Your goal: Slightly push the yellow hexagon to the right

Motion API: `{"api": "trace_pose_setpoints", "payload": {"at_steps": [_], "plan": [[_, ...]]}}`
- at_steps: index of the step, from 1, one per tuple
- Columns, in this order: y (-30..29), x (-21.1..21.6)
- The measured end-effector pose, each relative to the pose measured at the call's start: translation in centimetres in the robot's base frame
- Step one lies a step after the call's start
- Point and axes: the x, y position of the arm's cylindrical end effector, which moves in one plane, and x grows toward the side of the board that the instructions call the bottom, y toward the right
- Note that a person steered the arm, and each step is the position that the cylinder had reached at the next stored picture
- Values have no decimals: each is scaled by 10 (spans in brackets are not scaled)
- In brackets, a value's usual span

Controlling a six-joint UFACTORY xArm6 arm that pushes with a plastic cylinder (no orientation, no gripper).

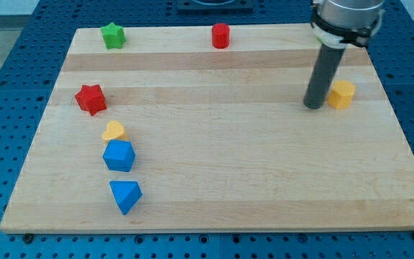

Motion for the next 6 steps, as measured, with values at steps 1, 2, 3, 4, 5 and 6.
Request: {"api": "trace_pose_setpoints", "payload": {"at_steps": [1,2,3,4,5,6], "plan": [[-6,-23],[10,-36],[24,-38],[27,-35],[35,-34],[48,-34]]}}
